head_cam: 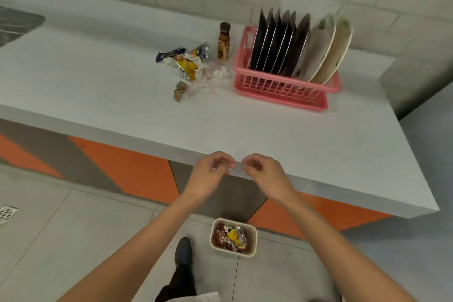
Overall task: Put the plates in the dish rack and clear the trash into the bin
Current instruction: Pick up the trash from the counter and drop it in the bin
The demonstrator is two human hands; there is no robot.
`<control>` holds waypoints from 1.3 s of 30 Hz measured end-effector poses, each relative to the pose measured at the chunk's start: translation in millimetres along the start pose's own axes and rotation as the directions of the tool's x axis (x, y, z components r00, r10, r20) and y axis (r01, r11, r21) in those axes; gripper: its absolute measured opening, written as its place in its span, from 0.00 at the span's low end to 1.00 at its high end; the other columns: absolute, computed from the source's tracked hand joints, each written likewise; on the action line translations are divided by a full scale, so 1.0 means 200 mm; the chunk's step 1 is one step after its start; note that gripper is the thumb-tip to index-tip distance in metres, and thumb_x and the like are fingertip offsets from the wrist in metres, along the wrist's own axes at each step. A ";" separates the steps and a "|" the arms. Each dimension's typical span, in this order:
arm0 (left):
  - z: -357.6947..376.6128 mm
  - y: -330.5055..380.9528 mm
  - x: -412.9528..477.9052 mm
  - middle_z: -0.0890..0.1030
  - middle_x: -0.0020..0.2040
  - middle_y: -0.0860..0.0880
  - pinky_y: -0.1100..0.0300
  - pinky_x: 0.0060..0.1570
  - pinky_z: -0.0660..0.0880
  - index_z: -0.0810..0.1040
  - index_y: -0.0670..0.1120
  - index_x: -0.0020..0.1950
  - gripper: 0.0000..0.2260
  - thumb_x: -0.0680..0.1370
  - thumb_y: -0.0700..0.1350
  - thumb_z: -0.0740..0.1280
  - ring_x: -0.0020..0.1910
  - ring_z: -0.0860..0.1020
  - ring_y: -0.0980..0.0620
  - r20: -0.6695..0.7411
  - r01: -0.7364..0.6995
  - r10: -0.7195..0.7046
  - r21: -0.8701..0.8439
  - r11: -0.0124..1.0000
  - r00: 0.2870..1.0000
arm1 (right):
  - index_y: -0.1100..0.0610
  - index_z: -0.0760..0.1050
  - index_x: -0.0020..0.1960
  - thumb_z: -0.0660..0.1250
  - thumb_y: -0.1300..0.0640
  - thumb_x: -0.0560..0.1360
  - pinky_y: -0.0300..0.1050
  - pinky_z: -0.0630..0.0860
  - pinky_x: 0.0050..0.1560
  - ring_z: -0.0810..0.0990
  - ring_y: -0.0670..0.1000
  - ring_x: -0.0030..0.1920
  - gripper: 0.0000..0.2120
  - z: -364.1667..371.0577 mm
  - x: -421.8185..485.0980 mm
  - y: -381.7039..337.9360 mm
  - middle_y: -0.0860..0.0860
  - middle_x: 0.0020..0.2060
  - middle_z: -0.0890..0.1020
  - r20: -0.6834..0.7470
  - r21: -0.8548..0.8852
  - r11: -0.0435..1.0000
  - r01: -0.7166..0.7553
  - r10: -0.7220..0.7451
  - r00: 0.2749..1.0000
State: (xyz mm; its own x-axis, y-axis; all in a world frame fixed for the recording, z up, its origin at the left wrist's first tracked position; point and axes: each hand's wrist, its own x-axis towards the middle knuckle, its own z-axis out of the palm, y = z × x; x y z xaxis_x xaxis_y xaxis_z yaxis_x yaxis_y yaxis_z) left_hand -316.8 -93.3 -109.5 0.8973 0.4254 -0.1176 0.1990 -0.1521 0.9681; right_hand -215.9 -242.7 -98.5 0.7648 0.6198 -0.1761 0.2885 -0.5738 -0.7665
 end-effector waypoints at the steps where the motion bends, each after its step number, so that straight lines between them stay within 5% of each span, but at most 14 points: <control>1: -0.04 0.01 0.05 0.84 0.44 0.53 0.69 0.41 0.73 0.81 0.48 0.49 0.11 0.78 0.35 0.61 0.42 0.81 0.56 -0.015 -0.009 0.009 0.008 1.000 1.000 | 0.52 0.80 0.57 0.65 0.57 0.78 0.26 0.70 0.45 0.80 0.43 0.49 0.09 -0.02 0.04 -0.04 0.47 0.50 0.83 -0.010 -0.020 1.000 0.008 -0.008 1.000; 7: -0.30 0.00 0.33 0.84 0.45 0.54 0.67 0.40 0.73 0.82 0.49 0.49 0.12 0.78 0.35 0.63 0.42 0.81 0.57 -0.037 -0.043 0.046 0.080 0.996 0.998 | 0.54 0.79 0.58 0.63 0.58 0.79 0.33 0.72 0.51 0.79 0.45 0.50 0.10 -0.04 0.30 -0.22 0.48 0.52 0.82 0.014 -0.132 0.991 -0.022 0.024 1.000; 14: -0.70 -0.18 0.87 0.79 0.56 0.53 0.59 0.49 0.73 0.80 0.50 0.53 0.11 0.77 0.37 0.64 0.52 0.77 0.54 -0.034 -0.173 0.214 0.475 0.863 0.976 | 0.55 0.76 0.50 0.64 0.57 0.78 0.38 0.68 0.52 0.73 0.48 0.54 0.03 -0.01 0.74 -0.43 0.49 0.53 0.72 -0.116 -0.282 0.958 0.048 -0.084 0.990; 18: -1.00 -0.28 1.18 0.73 0.66 0.45 0.47 0.56 0.71 0.75 0.44 0.64 0.17 0.76 0.38 0.66 0.61 0.73 0.41 -0.208 -0.018 0.192 0.633 0.774 0.959 | 0.57 0.74 0.52 0.64 0.55 0.79 0.42 0.70 0.53 0.68 0.49 0.58 0.05 0.05 0.95 -0.52 0.50 0.53 0.70 -0.148 -0.372 0.922 0.102 -0.167 0.975; 22: -1.09 -0.40 1.30 0.71 0.71 0.44 0.45 0.62 0.67 0.72 0.44 0.70 0.20 0.78 0.44 0.61 0.65 0.72 0.40 -0.165 0.034 0.150 0.774 0.632 0.975 | 0.57 0.73 0.58 0.65 0.54 0.78 0.47 0.71 0.61 0.67 0.54 0.63 0.11 0.12 1.17 -0.56 0.53 0.63 0.67 -0.139 -0.482 0.871 0.091 -0.179 0.974; 26: -1.08 -0.47 1.28 0.72 0.71 0.46 0.47 0.67 0.63 0.75 0.45 0.68 0.18 0.79 0.45 0.60 0.67 0.72 0.43 -0.186 0.023 0.191 0.773 0.634 0.964 | 0.58 0.66 0.70 0.63 0.50 0.78 0.53 0.71 0.63 0.65 0.60 0.67 0.23 0.20 1.38 -0.54 0.58 0.69 0.63 -0.136 -0.551 0.834 -0.017 -0.070 0.988; 30: -1.10 -0.47 1.30 0.72 0.71 0.47 0.47 0.66 0.63 0.75 0.46 0.68 0.22 0.76 0.48 0.57 0.67 0.71 0.43 -0.185 0.018 0.197 0.771 0.636 0.963 | 0.52 0.56 0.76 0.63 0.49 0.78 0.54 0.72 0.55 0.71 0.61 0.61 0.30 0.30 1.52 -0.53 0.58 0.65 0.69 -0.058 -0.689 0.720 -0.076 0.050 0.997; 33: -1.10 -0.47 1.30 0.71 0.72 0.49 0.47 0.66 0.63 0.75 0.47 0.68 0.22 0.76 0.49 0.57 0.67 0.70 0.44 -0.170 0.004 0.201 0.773 0.635 0.965 | 0.52 0.61 0.74 0.64 0.50 0.78 0.53 0.73 0.54 0.72 0.60 0.61 0.26 0.37 1.55 -0.49 0.56 0.64 0.70 -0.072 -0.748 0.658 -0.087 0.050 0.996; 39: -1.10 -0.49 1.30 0.70 0.72 0.49 0.46 0.67 0.63 0.74 0.48 0.68 0.22 0.76 0.50 0.56 0.68 0.68 0.45 -0.163 0.001 0.195 0.769 0.639 0.967 | 0.59 0.71 0.62 0.64 0.60 0.78 0.51 0.74 0.47 0.73 0.59 0.57 0.13 0.35 1.55 -0.43 0.56 0.56 0.74 -0.138 -0.656 0.751 -0.074 -0.023 0.990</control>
State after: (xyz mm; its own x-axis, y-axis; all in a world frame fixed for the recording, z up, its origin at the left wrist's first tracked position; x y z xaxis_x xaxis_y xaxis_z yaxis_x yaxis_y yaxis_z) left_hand -189.1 229.4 -185.3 0.8424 0.5272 0.1111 0.4310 -0.7832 0.4481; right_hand -44.5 35.9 -130.1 0.8302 0.5528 -0.0712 0.5380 -0.8282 -0.1572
